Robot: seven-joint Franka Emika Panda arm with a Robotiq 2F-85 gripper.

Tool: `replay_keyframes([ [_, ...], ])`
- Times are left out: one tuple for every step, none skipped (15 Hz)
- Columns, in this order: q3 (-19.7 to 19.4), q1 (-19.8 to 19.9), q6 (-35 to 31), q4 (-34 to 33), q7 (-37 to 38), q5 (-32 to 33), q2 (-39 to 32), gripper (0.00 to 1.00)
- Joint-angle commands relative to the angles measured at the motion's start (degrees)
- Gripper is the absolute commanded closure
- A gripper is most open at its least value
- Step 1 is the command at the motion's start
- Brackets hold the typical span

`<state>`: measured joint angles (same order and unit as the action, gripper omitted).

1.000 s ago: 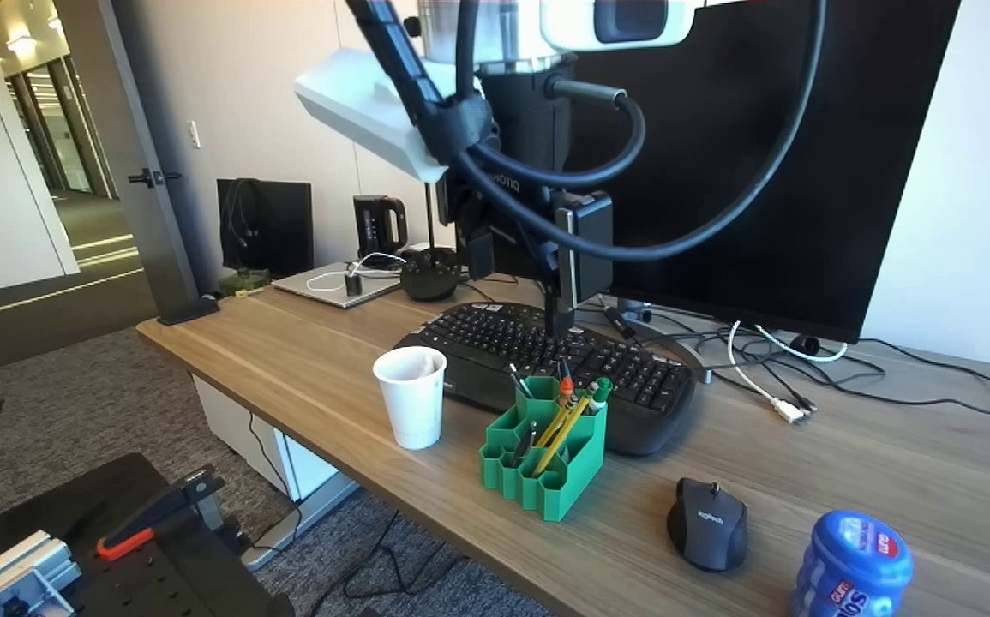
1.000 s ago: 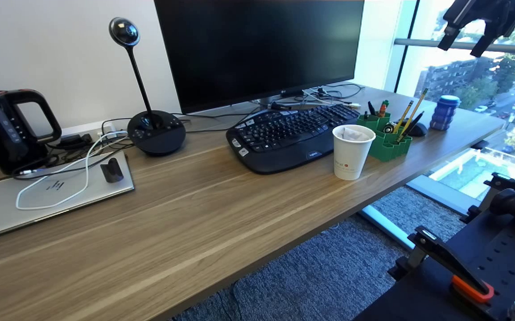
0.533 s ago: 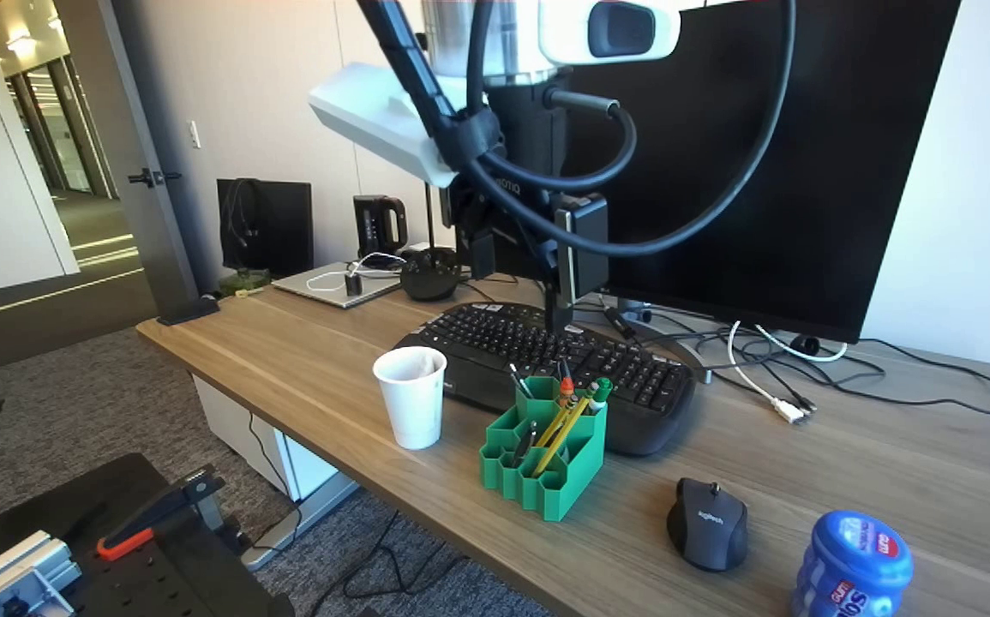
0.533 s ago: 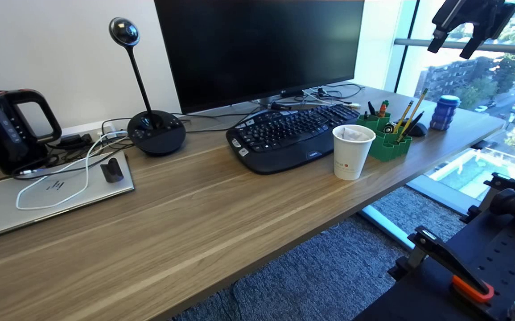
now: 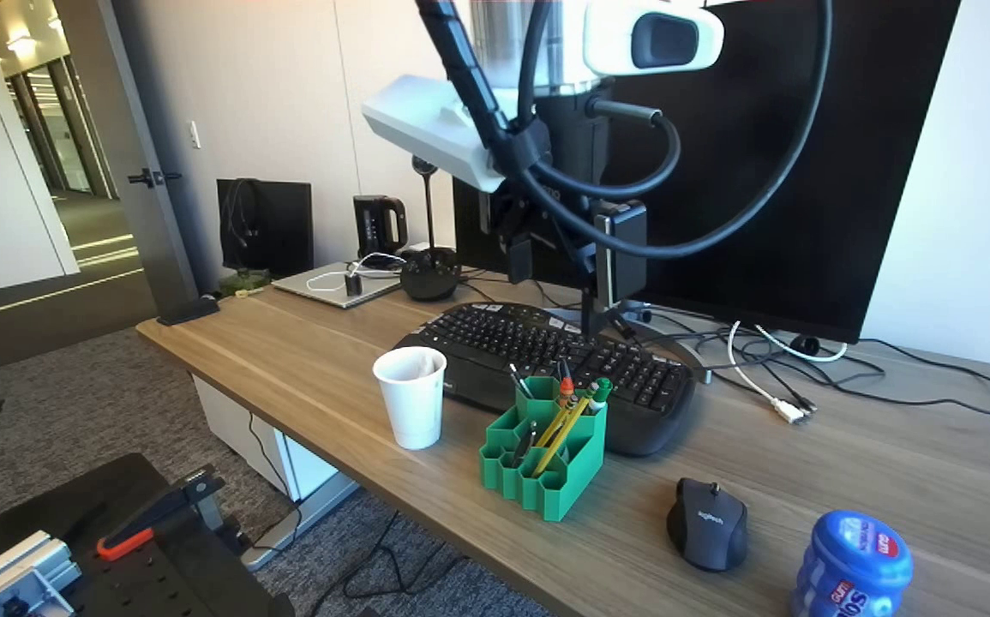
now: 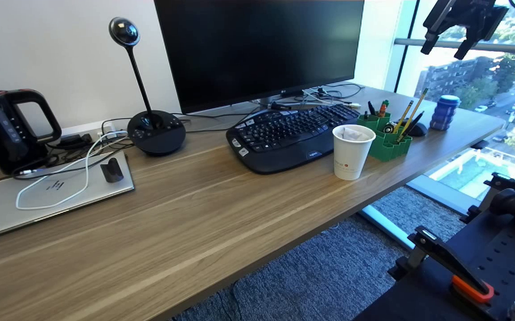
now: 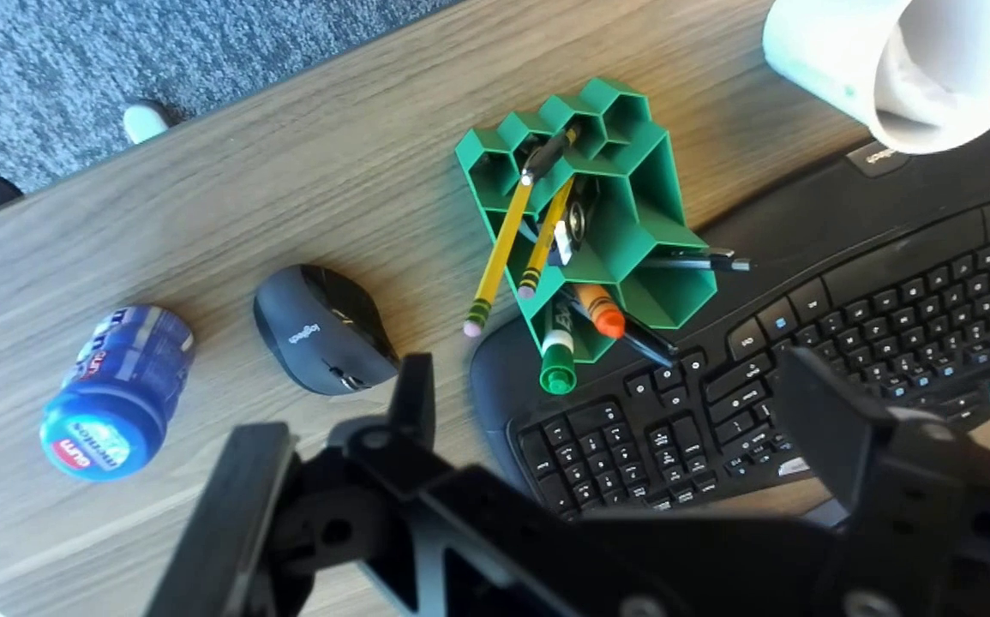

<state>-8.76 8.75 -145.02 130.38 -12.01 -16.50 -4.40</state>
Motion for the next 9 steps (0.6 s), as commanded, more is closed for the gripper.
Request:
replay_keyframes([
  [-0.55,0.92,1.9,-2.27,3.86,3.17,-0.5,0.0],
  [-0.98,1.28,2.54,-2.76,4.51,4.19,-0.22,0.0],
  [-1.22,1.51,4.6,-3.11,5.7,4.79,0.58,0.0],
  [-1.69,1.63,6.75,-3.72,8.19,6.8,0.91,0.0],
  [-2.14,1.74,9.05,-4.42,10.42,9.18,1.17,0.0],
  [-2.35,1.87,10.57,-5.12,11.72,10.39,1.29,0.0],
  [-2.52,1.97,12.21,-5.63,13.16,11.52,1.4,0.0],
  [-2.53,2.04,13.41,-5.78,13.37,11.64,1.89,0.0],
  [-2.44,1.99,14.24,-5.48,13.58,11.29,2.83,0.0],
])
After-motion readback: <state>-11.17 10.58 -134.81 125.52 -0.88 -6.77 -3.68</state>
